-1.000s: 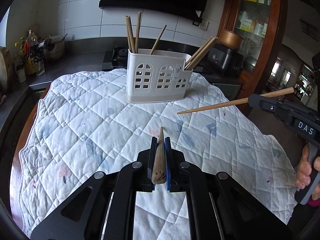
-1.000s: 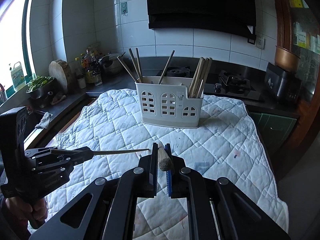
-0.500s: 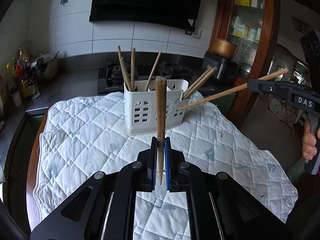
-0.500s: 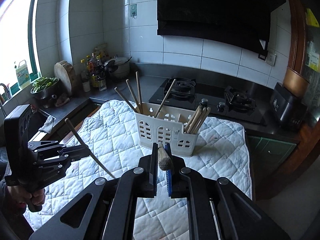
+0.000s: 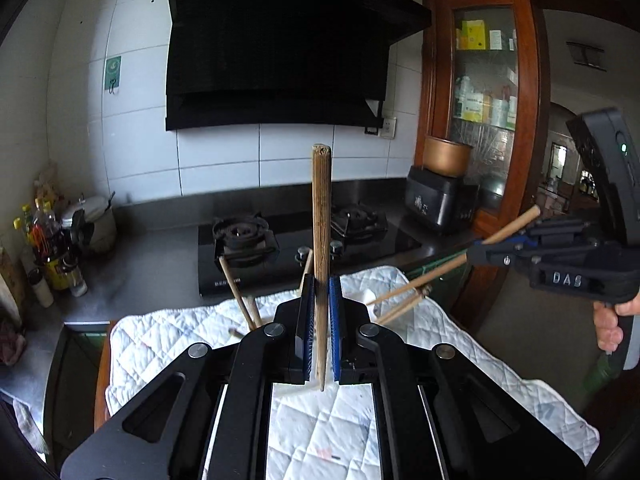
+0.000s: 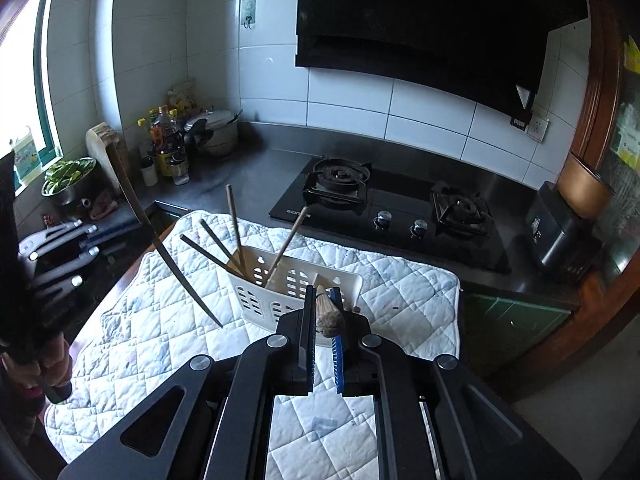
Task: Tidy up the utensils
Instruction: 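Insert the left tool's chopstick into the holder and open while the right tool does likewise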
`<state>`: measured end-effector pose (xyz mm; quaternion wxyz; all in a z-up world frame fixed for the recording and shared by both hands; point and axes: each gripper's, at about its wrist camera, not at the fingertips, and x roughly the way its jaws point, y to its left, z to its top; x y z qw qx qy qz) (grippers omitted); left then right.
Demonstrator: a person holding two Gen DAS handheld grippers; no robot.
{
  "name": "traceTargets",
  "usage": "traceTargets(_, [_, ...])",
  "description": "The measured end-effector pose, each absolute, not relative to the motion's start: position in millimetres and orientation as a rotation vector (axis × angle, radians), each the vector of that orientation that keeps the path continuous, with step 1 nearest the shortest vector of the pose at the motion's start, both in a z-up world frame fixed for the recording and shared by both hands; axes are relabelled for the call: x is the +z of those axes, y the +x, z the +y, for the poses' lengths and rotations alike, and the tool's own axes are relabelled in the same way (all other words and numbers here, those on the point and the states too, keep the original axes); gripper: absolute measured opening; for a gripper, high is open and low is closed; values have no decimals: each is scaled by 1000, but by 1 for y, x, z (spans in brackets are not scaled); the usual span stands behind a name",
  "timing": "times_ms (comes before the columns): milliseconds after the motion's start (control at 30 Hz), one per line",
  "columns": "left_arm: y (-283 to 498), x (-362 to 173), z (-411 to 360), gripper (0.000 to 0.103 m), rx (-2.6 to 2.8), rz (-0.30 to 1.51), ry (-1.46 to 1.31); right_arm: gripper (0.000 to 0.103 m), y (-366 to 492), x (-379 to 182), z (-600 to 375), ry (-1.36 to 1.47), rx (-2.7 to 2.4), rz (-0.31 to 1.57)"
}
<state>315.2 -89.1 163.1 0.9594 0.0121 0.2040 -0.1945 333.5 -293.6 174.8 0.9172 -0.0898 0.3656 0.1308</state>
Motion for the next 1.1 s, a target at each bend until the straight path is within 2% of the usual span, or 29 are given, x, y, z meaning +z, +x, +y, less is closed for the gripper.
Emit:
traceTargets(233, [357, 175, -103, 6, -313, 387, 50, 7, 372, 154, -303, -177, 264, 867])
traceTargets(633, [414, 133, -97, 6, -285, 514, 3, 7, 401, 120, -301, -197, 295, 971])
traceTargets(1100, [436, 106, -108, 6, -303, 614, 44, 9, 423, 107, -294, -213, 302, 1020])
